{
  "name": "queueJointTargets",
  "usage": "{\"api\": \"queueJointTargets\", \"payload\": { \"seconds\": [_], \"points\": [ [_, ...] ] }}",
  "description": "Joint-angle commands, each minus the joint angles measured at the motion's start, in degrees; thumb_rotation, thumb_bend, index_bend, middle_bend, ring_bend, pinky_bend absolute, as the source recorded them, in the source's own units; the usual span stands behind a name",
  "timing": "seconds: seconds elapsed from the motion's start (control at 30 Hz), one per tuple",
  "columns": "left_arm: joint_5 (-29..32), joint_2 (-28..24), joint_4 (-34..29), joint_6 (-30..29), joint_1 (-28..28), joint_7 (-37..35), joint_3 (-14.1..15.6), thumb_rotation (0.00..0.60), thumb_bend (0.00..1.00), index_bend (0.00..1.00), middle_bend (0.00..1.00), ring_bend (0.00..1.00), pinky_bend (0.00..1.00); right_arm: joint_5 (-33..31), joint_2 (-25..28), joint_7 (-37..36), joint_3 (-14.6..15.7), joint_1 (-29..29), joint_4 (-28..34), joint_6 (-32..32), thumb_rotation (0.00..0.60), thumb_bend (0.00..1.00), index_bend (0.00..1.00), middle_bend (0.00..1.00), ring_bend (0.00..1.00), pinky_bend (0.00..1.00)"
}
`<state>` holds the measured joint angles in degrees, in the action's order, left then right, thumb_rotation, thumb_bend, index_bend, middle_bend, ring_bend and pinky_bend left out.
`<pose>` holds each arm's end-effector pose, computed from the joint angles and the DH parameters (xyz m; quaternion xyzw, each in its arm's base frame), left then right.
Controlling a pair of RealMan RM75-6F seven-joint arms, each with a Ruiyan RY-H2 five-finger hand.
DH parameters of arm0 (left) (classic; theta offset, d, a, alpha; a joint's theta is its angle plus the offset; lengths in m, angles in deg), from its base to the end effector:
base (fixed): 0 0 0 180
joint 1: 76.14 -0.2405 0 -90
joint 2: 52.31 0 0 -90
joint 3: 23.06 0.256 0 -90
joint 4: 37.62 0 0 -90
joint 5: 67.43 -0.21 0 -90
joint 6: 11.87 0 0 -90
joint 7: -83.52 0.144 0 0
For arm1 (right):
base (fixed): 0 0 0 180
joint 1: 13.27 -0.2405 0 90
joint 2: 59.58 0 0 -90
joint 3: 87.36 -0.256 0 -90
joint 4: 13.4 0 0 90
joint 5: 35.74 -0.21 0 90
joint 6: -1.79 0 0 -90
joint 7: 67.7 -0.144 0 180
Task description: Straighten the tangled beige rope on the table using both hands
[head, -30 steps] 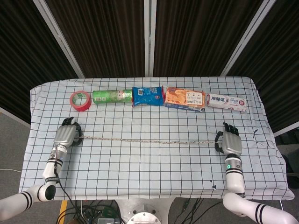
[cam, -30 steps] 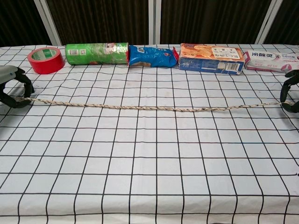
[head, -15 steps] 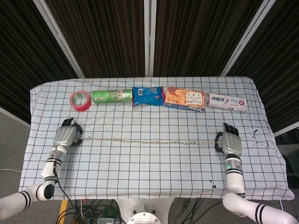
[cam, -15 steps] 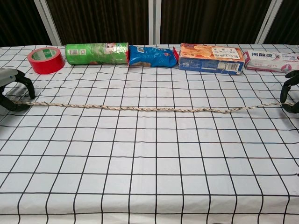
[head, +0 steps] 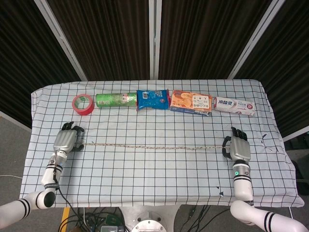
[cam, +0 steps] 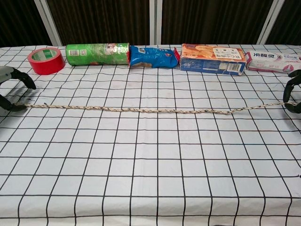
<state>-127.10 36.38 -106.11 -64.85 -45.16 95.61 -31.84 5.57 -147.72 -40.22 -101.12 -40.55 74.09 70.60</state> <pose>-0.2931 0.3357 0.0135 -0.6553 -0.4636 -0.2731 0.5302 -0.2662 -0.3030 0.0237 0.5385 -0.5344 0.2778 0.5892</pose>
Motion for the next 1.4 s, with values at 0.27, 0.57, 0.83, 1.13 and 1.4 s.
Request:
{"api": "queueJointTargets", "payload": {
  "seconds": [0.27,0.57,0.83,1.13,1.4],
  "points": [
    [-0.74,-3.02,-4.49,-3.18,-0.52,-0.28,-1.50,0.600,0.23,0.27,0.20,0.00,0.01,-0.28,-0.06,0.11,0.02,-0.06,-0.25,-0.44,0.600,0.39,0.68,0.05,0.00,0.00],
    [-1.86,-5.69,-10.26,-6.82,-1.16,-3.25,-3.90,0.600,0.22,0.26,0.20,0.00,0.01,-0.84,-0.04,0.67,0.34,-0.14,-0.77,-1.01,0.600,0.39,0.66,0.04,0.00,0.00],
    [-2.47,-5.77,-10.91,-7.68,-1.04,-3.28,-3.86,0.600,0.19,0.26,0.19,0.00,0.01,-1.77,0.20,1.95,0.71,-0.27,-0.99,-1.35,0.600,0.38,0.63,0.03,0.00,0.00],
    [-2.35,-5.76,-11.68,-8.98,-0.95,-1.41,-3.75,0.600,0.17,0.25,0.19,0.00,0.01,-3.31,0.57,2.76,1.04,-0.56,-1.76,-2.78,0.600,0.27,0.45,0.00,0.00,0.00],
    [-2.24,-5.73,-11.96,-9.86,-1.07,0.26,-3.33,0.600,0.16,0.24,0.19,0.00,0.01,-3.85,1.25,2.71,1.19,-0.27,-1.54,-2.71,0.600,0.23,0.28,0.00,0.00,0.00]
  ]
}}
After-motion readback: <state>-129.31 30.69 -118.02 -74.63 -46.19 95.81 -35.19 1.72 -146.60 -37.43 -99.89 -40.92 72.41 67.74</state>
